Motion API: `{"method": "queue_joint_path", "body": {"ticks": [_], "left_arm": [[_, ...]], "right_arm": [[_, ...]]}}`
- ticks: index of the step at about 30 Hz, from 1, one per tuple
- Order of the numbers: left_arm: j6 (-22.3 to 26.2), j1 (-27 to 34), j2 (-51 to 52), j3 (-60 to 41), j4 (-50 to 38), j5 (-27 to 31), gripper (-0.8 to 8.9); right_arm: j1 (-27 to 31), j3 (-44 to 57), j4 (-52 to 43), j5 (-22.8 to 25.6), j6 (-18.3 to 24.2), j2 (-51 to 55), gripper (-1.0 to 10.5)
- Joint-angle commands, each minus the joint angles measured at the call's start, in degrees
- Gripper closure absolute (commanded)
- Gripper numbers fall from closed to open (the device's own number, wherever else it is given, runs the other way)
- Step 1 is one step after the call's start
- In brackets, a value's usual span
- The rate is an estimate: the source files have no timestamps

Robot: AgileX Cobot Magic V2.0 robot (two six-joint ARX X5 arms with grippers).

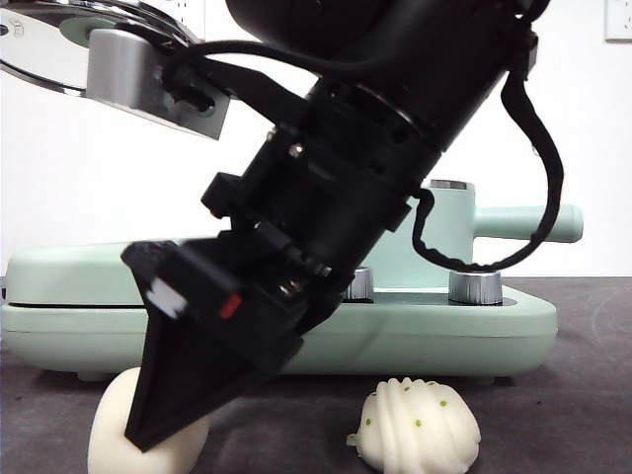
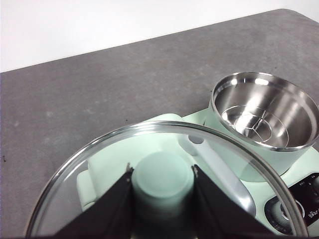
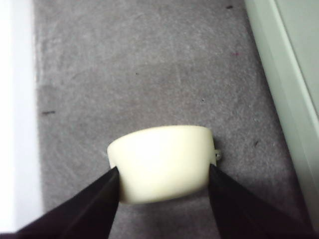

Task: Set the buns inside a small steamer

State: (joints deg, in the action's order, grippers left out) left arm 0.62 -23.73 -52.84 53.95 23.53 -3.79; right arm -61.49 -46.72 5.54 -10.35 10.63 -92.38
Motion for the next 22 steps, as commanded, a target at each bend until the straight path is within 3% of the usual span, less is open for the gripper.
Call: {"method": "queue_joint_path", "body": {"ticks": [1,7,16,22], "left_arm": [[0.20,-0.11,0.04,0.96,-2.12,-0.04,7.98],[0.22,-0.11,0.04,0.96,-2.14,-0.04,7.98],[0.66,-0.11,0.02,0.96,-2.49,-0.04,7.98],[0.55,-0.11,0.02,0.96,-2.47,-0.04,7.98]], "right_arm": [[-0.46,-2.05,1.11,-0.07,-6.64,1.01,6.9],[1.38,-6.58,9.90,0.46,-11.96,7.52,6.9],[9.57,-21.24,34.84,3.37,-20.59,14.60,6.9],[17.77,-30.93,43.36,2.99,-20.72,14.19,6.9]]}}
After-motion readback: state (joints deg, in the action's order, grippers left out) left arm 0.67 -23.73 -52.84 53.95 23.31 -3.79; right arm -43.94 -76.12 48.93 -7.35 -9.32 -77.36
